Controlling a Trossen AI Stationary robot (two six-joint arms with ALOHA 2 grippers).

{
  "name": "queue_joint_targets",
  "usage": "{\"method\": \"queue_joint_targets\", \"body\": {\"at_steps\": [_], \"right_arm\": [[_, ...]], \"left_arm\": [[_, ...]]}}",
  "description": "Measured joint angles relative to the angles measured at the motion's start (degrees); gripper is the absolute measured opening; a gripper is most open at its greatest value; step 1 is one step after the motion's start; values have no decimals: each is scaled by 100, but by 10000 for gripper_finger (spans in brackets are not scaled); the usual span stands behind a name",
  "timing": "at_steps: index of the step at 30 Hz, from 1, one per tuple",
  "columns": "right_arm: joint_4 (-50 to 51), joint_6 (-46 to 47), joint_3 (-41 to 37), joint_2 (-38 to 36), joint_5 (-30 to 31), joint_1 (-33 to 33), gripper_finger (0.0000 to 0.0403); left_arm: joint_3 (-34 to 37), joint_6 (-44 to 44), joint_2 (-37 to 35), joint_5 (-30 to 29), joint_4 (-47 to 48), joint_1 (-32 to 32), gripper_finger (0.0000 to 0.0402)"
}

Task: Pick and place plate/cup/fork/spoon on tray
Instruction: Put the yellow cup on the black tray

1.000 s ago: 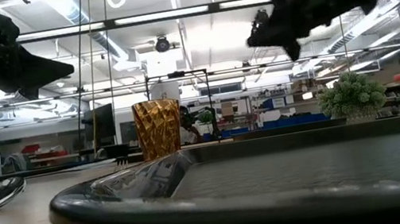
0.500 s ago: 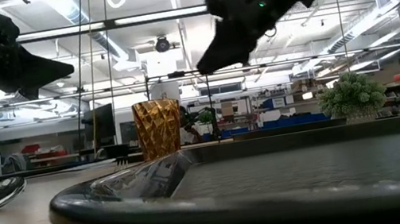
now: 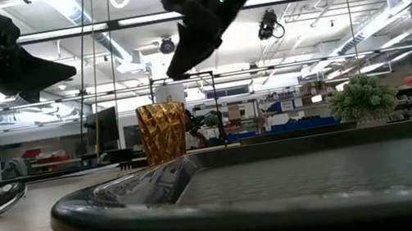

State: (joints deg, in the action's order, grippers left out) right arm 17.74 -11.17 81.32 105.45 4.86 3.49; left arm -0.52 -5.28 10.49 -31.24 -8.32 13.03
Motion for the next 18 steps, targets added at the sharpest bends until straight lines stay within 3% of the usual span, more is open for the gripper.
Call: {"method": "queue_joint_targets", "body": {"at_steps": [9, 18], "right_arm": [[425, -665, 853, 628, 157, 123, 164], [630, -947, 1134, 983, -24, 419, 164]], "left_arm": [[-1, 2, 0, 0, 0, 0, 11], [-1, 1, -1, 2, 14, -1, 11]]}}
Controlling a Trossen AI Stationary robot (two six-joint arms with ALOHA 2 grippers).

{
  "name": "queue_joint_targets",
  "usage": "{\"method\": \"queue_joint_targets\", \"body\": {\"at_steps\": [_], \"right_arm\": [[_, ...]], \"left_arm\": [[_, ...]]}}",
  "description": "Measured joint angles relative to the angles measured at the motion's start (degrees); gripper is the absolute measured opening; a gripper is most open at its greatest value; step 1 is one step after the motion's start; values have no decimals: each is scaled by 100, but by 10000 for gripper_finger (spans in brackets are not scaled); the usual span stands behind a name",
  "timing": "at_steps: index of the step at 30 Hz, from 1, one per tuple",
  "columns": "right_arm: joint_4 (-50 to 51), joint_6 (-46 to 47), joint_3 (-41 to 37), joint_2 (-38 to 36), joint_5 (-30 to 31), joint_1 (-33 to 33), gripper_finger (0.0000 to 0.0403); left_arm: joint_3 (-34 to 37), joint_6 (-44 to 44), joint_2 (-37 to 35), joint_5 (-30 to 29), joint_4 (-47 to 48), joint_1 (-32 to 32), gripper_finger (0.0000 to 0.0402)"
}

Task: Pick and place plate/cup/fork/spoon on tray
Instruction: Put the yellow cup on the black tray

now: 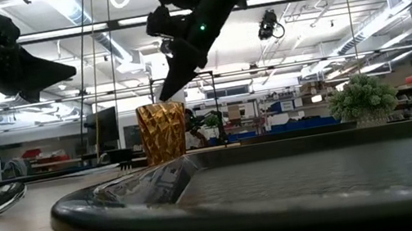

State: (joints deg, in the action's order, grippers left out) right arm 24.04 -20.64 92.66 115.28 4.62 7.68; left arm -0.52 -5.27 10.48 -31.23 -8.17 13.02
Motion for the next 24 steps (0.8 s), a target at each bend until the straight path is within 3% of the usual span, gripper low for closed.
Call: {"method": "queue_joint_targets", "body": {"at_steps": [21, 24], "right_arm": [[-125, -35, 0, 0, -598, -37, 164], [-21, -49, -4, 0, -463, -97, 164]], "left_arm": [[0, -2, 0, 0, -15, 1, 11], [1, 1, 0, -1, -14, 0, 11]]}}
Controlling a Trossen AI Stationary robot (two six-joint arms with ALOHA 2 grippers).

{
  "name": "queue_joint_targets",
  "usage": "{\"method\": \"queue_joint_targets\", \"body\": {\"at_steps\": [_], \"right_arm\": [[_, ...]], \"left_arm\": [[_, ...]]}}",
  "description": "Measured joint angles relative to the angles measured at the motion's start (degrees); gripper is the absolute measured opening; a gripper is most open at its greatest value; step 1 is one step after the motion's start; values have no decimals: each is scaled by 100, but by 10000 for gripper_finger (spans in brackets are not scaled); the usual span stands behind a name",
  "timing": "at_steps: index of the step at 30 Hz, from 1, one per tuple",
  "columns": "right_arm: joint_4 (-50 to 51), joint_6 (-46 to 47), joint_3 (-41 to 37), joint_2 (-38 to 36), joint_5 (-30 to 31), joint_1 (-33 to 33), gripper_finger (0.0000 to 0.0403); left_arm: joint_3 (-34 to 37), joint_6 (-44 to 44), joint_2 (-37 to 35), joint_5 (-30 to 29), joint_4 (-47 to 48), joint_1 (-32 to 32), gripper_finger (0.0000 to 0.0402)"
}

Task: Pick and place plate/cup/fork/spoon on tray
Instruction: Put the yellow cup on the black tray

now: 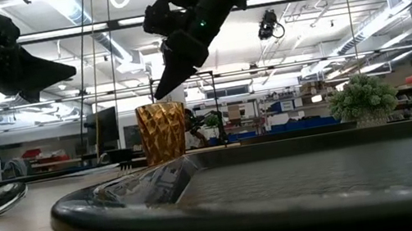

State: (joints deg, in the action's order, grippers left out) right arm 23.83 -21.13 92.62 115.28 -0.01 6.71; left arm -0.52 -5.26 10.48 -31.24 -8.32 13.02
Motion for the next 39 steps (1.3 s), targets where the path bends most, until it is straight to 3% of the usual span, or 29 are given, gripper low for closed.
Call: {"method": "queue_joint_targets", "body": {"at_steps": [13, 23, 39], "right_arm": [[339, -11, 0, 0, 135, 141, 164], [444, -568, -2, 0, 137, 174, 154], [676, -714, -4, -2, 17, 250, 72]], "left_arm": [[-2, -2, 0, 0, 0, 2, 11], [0, -2, 0, 0, 0, 1, 11], [0, -4, 0, 0, 0, 2, 11]]}}
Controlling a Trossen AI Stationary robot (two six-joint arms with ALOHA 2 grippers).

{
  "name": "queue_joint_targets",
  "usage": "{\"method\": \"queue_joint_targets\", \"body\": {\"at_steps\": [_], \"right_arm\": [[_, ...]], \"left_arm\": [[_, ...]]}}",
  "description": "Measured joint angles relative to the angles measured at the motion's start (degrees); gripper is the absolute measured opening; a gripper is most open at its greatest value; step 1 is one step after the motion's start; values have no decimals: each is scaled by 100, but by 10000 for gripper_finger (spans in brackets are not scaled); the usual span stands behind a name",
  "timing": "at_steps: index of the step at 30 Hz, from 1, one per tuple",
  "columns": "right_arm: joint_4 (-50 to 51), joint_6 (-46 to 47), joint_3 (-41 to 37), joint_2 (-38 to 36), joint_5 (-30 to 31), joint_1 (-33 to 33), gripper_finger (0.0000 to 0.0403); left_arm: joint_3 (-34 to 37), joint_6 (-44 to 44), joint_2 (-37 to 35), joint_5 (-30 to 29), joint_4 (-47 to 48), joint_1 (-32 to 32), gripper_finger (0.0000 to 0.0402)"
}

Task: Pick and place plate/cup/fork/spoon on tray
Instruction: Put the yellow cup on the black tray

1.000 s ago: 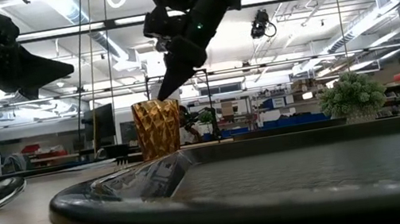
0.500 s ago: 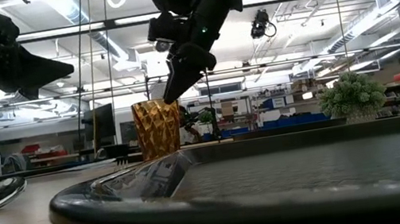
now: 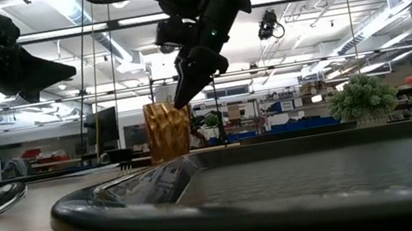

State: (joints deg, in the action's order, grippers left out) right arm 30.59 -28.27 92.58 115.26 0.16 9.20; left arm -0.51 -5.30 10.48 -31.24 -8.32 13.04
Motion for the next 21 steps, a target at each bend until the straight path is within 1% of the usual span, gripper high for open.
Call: {"method": "queue_joint_targets", "body": {"at_steps": [9, 14, 18, 21], "right_arm": [[137, 4, 0, -1, -9, -84, 12], [244, 131, 14, -17, 117, -209, 13], [854, 160, 354, -74, 513, -446, 13], [1364, 380, 676, -136, 582, -627, 12]], "left_arm": [[-2, 3, 0, 0, 0, -2, 11], [-1, 2, -2, 0, 0, -2, 11], [-1, 3, -2, 1, 0, -1, 11], [-2, 4, 0, 0, 2, 0, 11]]}}
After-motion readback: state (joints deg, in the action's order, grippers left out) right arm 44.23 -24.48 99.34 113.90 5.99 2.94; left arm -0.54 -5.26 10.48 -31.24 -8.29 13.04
